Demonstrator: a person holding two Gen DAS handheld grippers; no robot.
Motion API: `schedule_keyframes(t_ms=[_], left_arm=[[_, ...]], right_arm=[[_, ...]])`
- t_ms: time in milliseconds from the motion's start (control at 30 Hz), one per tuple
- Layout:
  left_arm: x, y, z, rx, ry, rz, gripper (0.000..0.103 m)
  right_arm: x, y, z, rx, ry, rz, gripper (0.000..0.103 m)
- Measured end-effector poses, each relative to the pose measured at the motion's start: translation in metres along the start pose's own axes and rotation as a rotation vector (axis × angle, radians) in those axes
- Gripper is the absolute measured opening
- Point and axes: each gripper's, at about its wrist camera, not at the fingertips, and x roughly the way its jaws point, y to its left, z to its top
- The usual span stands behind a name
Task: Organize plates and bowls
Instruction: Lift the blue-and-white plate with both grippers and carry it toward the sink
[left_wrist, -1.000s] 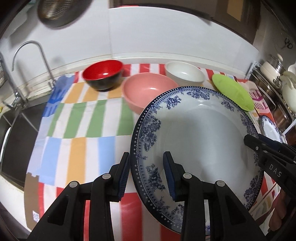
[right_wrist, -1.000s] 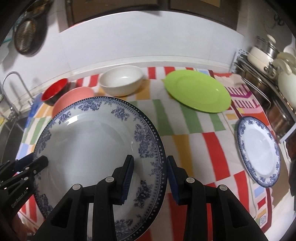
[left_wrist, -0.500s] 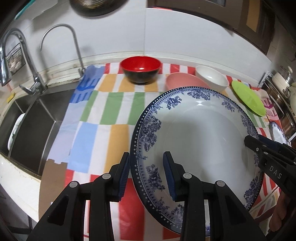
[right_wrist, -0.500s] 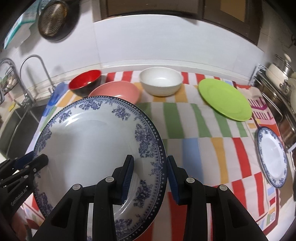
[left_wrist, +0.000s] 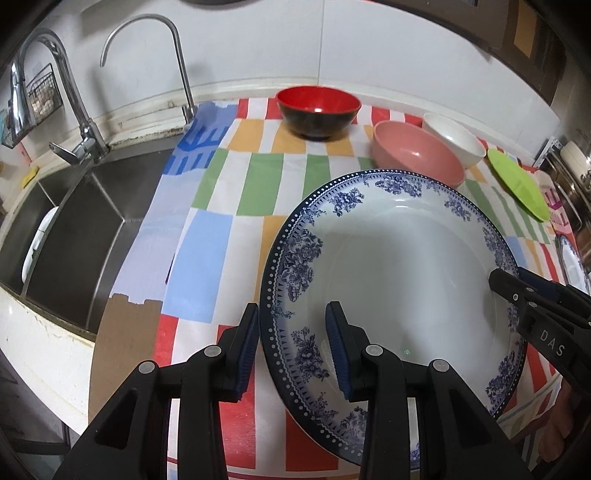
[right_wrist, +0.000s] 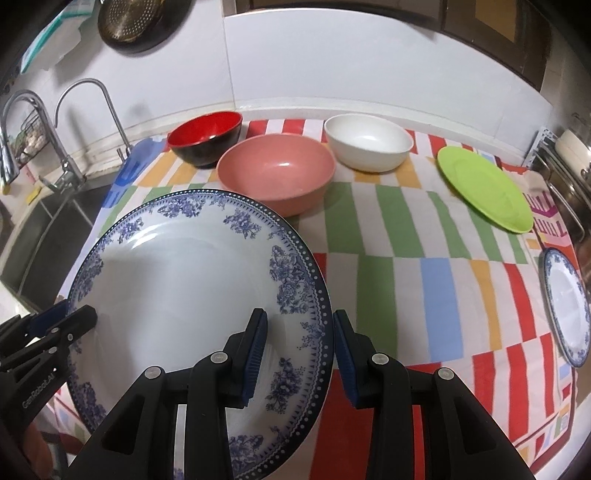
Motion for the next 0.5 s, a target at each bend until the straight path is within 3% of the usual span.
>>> schedule_keyframes(t_ms=[500], left_arm=[[0.033,0.001,-0.006,0.0,0.066,0.01,0.036]], right_arm=[[0.029,0.005,-0.001,0.003,0.09,0.003,0.037]])
